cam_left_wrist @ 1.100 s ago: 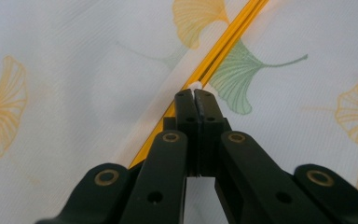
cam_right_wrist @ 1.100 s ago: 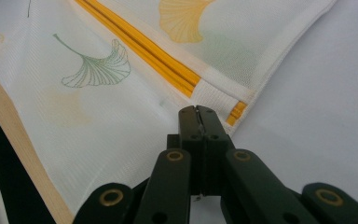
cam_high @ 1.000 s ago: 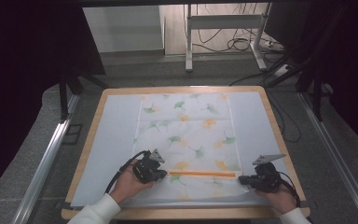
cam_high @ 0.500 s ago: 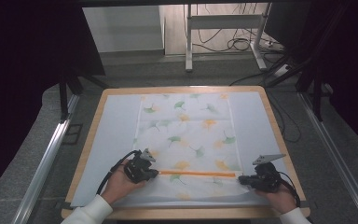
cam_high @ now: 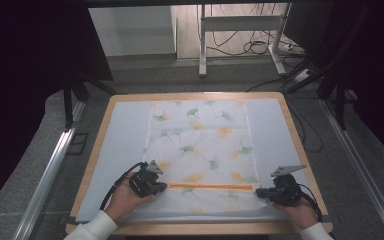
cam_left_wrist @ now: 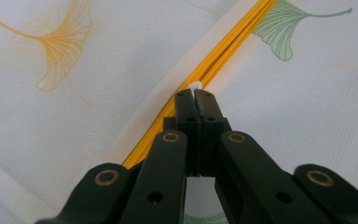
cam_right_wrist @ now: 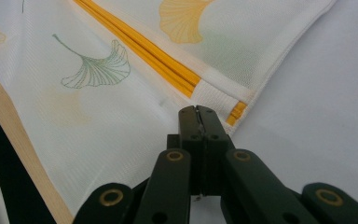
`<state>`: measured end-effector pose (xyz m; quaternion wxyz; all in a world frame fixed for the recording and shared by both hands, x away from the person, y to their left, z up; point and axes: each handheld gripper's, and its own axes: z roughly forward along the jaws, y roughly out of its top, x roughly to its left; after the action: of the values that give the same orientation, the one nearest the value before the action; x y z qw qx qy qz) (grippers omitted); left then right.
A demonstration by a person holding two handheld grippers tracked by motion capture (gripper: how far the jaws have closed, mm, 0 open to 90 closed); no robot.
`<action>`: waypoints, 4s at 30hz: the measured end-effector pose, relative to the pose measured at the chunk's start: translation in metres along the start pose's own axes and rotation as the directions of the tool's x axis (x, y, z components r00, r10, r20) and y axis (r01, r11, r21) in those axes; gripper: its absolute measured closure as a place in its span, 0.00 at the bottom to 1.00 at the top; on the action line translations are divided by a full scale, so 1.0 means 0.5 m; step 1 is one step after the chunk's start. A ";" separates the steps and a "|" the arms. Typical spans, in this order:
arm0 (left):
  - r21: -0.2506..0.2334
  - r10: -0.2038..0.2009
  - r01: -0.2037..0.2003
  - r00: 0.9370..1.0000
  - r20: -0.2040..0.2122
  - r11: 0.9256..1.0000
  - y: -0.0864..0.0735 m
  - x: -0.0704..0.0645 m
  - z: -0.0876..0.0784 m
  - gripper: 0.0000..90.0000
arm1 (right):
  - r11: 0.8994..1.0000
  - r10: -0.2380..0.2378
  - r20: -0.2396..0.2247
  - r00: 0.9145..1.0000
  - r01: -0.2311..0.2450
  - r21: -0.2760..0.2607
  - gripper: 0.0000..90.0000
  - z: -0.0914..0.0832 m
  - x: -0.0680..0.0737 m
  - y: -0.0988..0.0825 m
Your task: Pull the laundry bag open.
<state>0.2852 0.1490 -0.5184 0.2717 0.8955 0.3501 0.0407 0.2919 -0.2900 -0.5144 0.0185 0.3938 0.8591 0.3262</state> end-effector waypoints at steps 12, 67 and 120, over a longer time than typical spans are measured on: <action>-0.004 -0.035 0.035 0.999 -0.022 0.999 -0.027 0.017 -0.017 1.00 | 1.000 0.000 0.003 1.000 0.000 0.002 0.99 0.000 0.001 0.001; 0.016 -0.113 0.115 0.991 -0.071 0.993 -0.090 0.056 -0.060 1.00 | 1.000 -0.013 0.008 1.000 0.013 0.005 1.00 0.000 0.003 0.001; -0.067 -0.162 0.157 0.984 -0.076 0.985 -0.127 0.069 -0.081 1.00 | 1.000 -0.016 0.008 1.000 0.016 0.007 0.99 0.000 0.003 0.004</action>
<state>0.2624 0.2285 -0.5207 0.2866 0.8536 0.4301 0.0656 0.2920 -0.2879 -0.5128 0.0235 0.3882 0.8633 0.3215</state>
